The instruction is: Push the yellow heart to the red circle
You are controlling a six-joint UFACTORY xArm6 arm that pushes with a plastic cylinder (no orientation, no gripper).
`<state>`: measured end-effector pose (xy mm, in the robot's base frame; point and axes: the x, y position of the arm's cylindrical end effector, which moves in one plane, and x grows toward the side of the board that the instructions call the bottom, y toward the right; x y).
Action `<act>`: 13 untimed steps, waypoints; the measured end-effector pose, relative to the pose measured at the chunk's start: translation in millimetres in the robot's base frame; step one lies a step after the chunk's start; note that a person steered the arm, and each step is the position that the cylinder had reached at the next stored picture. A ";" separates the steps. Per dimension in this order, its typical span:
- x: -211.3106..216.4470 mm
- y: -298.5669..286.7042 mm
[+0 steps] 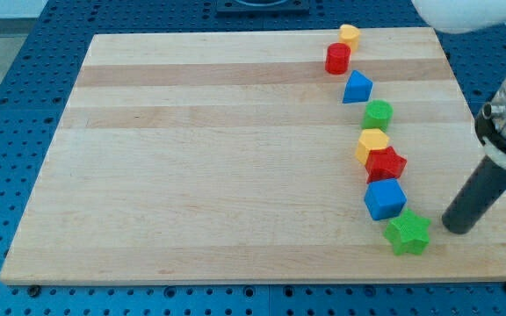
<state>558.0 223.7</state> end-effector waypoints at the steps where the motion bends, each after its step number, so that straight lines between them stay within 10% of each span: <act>1: -31.9 12.8; 7: -357.1 74.9; 13: -367.0 -8.7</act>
<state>191.0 215.0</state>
